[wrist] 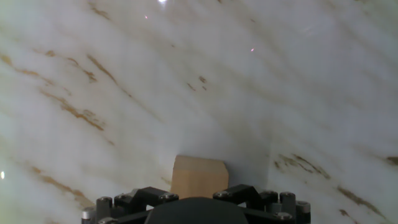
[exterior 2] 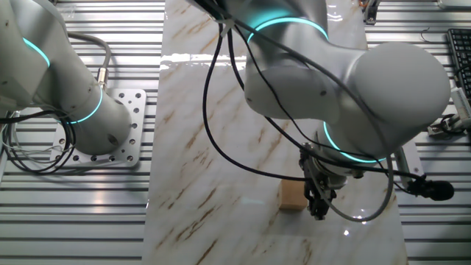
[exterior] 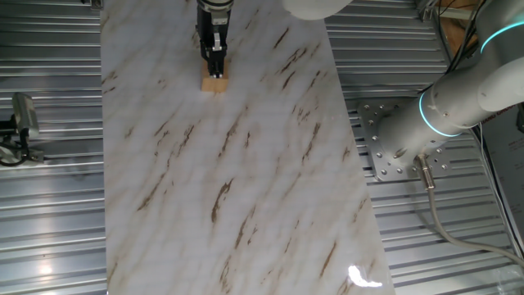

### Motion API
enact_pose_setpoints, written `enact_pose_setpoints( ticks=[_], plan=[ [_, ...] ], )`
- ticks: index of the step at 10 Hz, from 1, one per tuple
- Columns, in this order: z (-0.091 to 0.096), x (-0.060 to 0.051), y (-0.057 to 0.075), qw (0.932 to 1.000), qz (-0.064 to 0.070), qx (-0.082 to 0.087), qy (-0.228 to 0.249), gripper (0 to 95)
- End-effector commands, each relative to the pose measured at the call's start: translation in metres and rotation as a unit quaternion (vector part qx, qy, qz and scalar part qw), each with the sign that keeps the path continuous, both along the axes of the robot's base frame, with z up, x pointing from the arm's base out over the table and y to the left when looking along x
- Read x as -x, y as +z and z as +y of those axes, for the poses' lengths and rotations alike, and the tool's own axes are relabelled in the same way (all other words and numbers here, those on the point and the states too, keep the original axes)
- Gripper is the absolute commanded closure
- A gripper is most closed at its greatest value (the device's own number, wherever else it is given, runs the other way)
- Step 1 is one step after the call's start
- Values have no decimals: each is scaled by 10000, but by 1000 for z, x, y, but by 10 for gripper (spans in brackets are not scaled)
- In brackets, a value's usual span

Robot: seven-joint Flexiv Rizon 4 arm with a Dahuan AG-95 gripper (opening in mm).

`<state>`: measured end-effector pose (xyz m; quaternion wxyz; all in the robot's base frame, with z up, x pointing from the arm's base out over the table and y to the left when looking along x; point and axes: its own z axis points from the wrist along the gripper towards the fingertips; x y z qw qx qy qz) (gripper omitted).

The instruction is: Hold a small block with the gripper and sweep it from left to right on the table

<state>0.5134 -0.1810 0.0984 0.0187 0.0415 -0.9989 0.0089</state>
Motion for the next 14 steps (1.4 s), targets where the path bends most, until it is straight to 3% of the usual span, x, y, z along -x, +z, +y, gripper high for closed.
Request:
enact_pose_setpoints(
  ticks=[1,5,8,14],
  plan=[
    [0,-1,0,10000,-4,-3,3,0],
    [-1,0,-2,9999,-6,-40,119,0],
    [-5,0,-22,9997,-53,-82,204,0],
    [-6,-4,-37,9997,-36,-111,202,0]
  ],
)
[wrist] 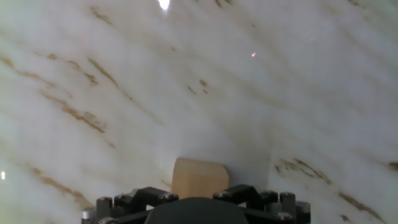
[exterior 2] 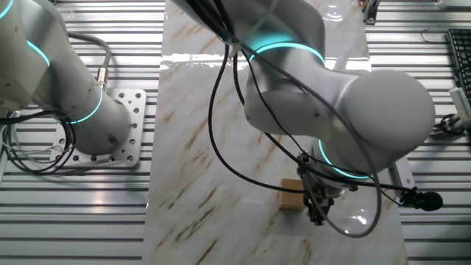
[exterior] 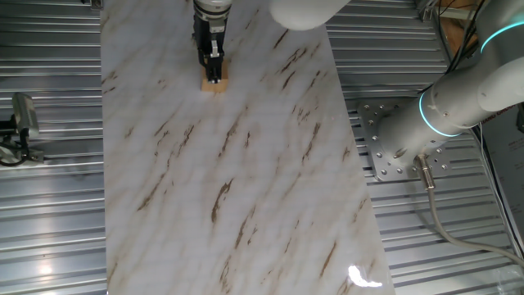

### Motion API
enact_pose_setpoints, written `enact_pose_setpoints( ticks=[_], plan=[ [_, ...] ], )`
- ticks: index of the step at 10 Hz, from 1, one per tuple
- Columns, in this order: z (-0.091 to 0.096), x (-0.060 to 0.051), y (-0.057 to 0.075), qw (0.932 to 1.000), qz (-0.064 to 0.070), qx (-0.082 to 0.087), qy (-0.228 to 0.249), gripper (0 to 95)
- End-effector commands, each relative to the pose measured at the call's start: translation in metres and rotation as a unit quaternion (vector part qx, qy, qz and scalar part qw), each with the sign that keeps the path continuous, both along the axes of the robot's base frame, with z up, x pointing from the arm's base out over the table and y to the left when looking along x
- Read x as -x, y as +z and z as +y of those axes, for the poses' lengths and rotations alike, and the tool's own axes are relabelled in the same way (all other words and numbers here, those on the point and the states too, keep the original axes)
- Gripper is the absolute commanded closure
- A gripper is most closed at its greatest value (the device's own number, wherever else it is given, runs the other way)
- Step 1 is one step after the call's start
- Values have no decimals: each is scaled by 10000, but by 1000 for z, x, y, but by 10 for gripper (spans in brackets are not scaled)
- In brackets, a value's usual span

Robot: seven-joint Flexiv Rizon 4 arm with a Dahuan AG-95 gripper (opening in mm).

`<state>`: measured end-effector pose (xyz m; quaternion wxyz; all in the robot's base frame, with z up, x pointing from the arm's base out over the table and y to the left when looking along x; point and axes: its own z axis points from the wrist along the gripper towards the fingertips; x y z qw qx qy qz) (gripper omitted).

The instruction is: Hold a small block with the gripper and sweep it from left to right on the table

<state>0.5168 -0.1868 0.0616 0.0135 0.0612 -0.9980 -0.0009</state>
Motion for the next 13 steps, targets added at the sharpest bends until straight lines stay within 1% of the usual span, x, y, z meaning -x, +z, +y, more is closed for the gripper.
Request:
enact_pose_setpoints(
  ticks=[1,2,3,6,7,9,11,13],
  plan=[
    [0,-1,-3,10000,31,3,-25,190],
    [0,0,-5,9999,66,31,-79,0],
    [-1,1,-7,9998,76,84,-159,0],
    [-2,5,-10,9984,102,45,-547,0],
    [-2,7,-11,9988,162,72,-451,0],
    [-2,9,-12,9994,237,51,-243,0],
    [-2,9,-12,9997,237,54,-90,0],
    [-2,9,-13,9997,243,52,-72,0]
  ],
)
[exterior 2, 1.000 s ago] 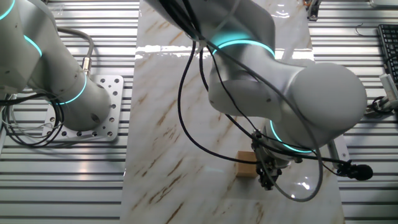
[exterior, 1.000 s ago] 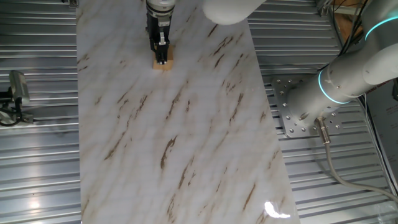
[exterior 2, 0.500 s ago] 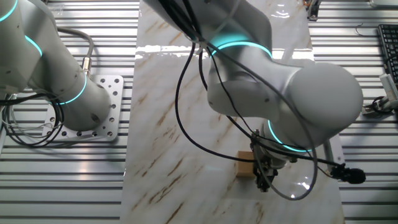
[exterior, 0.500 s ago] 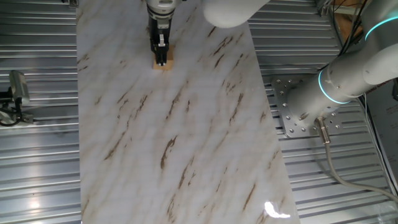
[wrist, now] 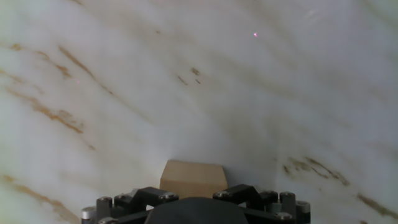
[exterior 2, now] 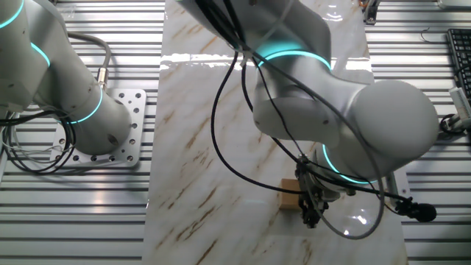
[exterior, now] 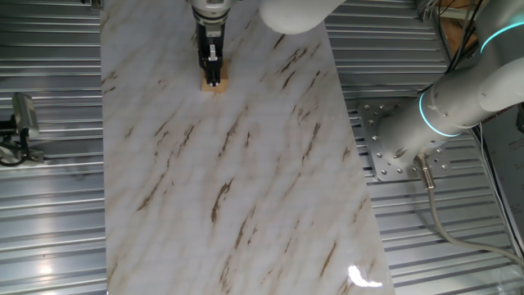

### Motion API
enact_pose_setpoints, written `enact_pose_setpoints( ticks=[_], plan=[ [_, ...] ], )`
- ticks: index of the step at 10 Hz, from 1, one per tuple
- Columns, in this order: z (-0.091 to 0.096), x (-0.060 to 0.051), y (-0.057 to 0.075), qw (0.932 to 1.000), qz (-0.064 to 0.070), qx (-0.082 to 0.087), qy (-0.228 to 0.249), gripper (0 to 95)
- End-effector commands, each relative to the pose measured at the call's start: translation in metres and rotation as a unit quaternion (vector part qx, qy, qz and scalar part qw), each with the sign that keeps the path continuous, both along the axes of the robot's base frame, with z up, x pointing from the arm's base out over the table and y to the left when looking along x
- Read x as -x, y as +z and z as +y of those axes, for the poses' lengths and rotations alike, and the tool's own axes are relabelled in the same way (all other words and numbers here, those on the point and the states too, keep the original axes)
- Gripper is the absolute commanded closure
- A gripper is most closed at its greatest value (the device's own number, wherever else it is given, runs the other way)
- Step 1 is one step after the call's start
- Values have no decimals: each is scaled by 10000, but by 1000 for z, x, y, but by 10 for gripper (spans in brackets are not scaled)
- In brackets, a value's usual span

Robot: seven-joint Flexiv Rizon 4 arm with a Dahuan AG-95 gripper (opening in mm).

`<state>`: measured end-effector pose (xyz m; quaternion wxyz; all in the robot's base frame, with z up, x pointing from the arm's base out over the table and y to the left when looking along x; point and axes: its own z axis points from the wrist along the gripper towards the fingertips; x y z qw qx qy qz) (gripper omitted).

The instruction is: Hold a small block with the gripper and sweep it from left to right on the table

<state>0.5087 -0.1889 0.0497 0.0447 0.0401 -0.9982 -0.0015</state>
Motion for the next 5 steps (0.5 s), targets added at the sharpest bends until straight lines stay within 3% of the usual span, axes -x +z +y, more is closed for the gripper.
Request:
enact_pose_setpoints(
  ticks=[1,2,5],
  plan=[
    [0,0,-2,9999,-68,30,138,0],
    [0,0,-4,9999,-66,29,137,190],
    [0,0,-7,9999,-53,19,113,190]
  ],
)
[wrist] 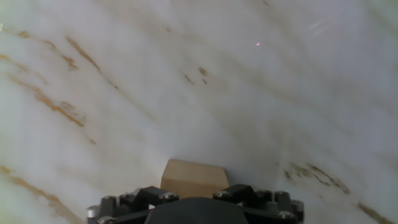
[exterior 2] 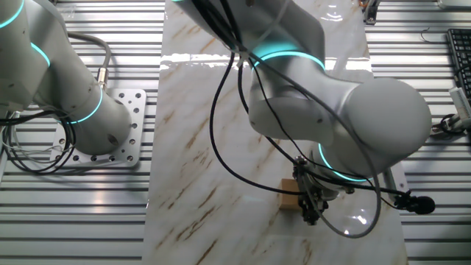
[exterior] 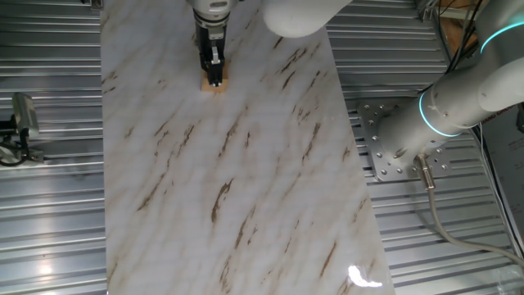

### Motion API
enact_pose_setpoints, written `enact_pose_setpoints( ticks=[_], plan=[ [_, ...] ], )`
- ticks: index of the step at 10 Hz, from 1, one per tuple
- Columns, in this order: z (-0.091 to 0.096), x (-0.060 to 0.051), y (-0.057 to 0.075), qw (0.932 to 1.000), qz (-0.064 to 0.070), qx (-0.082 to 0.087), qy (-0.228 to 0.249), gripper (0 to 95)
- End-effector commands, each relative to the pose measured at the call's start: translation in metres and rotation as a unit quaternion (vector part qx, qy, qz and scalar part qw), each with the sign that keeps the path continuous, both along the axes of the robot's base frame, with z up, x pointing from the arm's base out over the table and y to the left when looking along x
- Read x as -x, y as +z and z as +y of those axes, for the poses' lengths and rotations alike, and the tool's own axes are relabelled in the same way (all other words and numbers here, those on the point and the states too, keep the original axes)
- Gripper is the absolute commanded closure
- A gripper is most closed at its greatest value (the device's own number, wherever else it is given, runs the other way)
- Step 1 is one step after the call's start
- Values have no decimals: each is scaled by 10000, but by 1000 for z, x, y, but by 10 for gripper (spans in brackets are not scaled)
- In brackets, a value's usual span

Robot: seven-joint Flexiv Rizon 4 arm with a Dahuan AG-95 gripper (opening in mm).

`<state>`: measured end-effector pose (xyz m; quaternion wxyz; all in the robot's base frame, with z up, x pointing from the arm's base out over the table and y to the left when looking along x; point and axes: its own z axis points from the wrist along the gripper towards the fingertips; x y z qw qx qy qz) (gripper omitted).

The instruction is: Hold a small block with the gripper and sweep it from left to right on the table

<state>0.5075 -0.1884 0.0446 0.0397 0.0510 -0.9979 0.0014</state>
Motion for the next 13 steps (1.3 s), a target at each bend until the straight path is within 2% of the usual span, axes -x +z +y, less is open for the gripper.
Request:
enact_pose_setpoints(
  ticks=[1,5,6,8,9,10,11,12,13],
  plan=[
    [0,-1,-3,10000,1,-1,-6,190],
    [0,1,-7,10000,1,3,-38,190],
    [0,1,-7,10000,11,1,-54,380],
    [0,1,-7,10000,21,-4,-83,380],
    [0,1,-7,9999,26,-6,-99,570],
    [0,1,-7,9996,40,-146,-233,760],
    [0,1,-7,9996,40,-146,-233,760],
    [0,1,-7,9995,33,-163,-271,950],
    [0,1,-7,9995,33,-163,-271,950]
  ],
)
